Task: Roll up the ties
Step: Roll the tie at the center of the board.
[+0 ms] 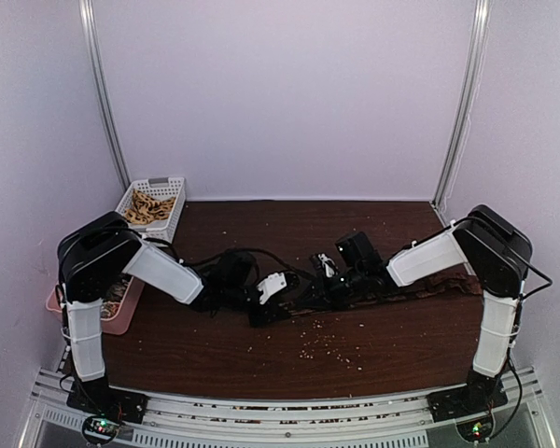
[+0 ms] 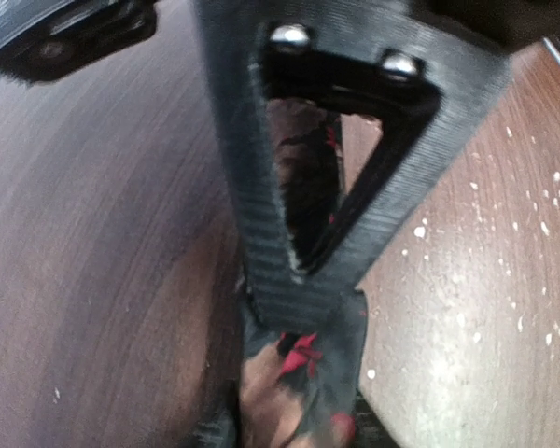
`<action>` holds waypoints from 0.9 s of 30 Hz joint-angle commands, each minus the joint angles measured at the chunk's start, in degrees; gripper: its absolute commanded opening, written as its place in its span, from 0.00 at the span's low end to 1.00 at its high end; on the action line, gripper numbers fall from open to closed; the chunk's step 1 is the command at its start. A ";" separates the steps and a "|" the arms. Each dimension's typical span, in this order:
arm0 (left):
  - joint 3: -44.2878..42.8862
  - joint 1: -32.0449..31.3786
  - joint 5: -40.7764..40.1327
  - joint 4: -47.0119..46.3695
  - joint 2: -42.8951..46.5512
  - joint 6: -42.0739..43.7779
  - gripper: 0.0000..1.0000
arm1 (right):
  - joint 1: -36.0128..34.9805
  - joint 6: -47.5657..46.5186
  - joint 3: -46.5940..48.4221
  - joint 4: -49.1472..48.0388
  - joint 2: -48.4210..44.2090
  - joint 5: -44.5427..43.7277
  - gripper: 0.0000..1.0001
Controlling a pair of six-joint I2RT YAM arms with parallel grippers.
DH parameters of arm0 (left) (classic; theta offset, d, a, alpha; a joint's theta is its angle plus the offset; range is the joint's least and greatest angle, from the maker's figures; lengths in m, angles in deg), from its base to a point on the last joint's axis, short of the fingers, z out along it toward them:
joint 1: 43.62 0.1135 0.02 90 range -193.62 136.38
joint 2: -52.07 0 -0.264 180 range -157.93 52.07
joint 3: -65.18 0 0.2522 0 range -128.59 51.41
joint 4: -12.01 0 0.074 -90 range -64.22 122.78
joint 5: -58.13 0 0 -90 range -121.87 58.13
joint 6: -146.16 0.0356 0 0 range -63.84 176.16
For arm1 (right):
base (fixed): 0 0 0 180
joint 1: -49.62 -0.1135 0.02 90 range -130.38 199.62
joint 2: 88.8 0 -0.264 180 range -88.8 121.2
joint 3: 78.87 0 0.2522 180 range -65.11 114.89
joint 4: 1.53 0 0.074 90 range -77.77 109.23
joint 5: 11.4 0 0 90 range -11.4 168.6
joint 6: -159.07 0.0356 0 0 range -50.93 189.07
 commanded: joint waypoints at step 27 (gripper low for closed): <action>10.53 -1.68 -1.08 -31.24 1.59 -14.16 0.35 | 1.54 -5.32 -0.20 4.73 2.99 -3.58 0.00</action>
